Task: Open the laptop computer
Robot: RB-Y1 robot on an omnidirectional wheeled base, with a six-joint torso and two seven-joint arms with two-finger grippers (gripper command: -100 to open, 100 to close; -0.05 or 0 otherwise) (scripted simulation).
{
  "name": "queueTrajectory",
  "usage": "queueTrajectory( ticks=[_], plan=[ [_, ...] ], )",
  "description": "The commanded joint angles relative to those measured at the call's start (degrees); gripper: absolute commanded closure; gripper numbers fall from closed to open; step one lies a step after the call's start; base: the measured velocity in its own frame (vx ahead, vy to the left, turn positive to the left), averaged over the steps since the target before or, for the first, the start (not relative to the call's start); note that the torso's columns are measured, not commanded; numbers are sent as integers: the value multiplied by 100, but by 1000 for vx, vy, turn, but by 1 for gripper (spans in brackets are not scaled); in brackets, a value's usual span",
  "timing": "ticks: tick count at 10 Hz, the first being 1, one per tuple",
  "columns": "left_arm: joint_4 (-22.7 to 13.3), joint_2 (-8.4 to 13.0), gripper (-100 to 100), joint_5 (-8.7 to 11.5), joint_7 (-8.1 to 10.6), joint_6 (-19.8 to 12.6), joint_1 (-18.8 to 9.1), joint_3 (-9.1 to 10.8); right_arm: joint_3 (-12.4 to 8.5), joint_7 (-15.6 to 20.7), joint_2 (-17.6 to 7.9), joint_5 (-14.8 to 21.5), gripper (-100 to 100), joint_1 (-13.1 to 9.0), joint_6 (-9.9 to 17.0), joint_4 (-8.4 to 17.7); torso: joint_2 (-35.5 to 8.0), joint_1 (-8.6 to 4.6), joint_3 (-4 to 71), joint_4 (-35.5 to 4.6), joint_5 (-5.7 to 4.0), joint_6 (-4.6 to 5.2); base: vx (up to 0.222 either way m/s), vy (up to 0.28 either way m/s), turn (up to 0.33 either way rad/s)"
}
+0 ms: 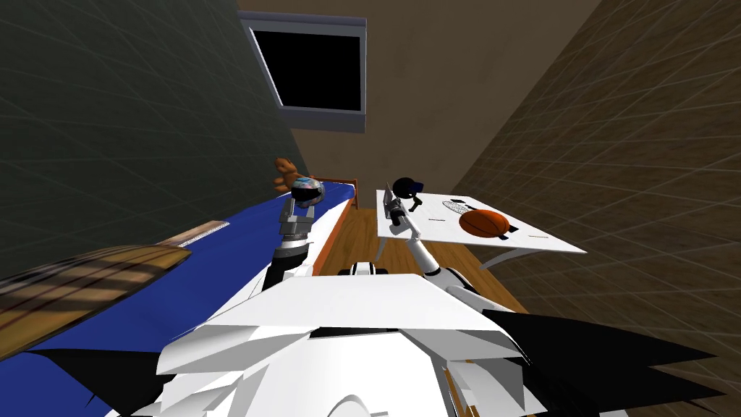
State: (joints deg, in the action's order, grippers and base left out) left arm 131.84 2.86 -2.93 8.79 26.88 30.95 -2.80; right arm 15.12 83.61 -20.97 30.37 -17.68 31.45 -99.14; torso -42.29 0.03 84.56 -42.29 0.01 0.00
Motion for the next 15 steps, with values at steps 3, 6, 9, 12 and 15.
queueTrajectory(
  ticks=[3, 6, 9, 12, 15],
  plan=[
    [0, 0, 0, 0, 0, 0, 0, 0, 159, 642, -259, 220, -100, -375, 468, 296, 0, -8, 0, 0, -2, 1, -9, 36, 15],
    [0, 0, 0, 0, 0, 0, 0, 0, 178, 700, -280, 259, -100, -396, 517, 309, 2, -8, 1, 1, -2, 0, -3, 13, 5],
    [0, 1, 0, 0, 0, 0, 0, 1, 50, 411, -209, 174, 100, -430, 354, 424, 17, -19, 10, 30, -14, -2, -5, -33, -16],
    [0, 1, 0, 0, 0, 0, 0, 1, -120, -19, -91, 40, 100, -460, 112, 608, 30, -44, 18, 35, -23, 25, -22, -48, -18],
    [0, 1, 0, 0, 0, 0, 0, 1, -290, -450, 27, -95, 100, -490, -129, 792, 31, -55, 19, 38, -27, 31, -11, -57, -33]
  ],
)
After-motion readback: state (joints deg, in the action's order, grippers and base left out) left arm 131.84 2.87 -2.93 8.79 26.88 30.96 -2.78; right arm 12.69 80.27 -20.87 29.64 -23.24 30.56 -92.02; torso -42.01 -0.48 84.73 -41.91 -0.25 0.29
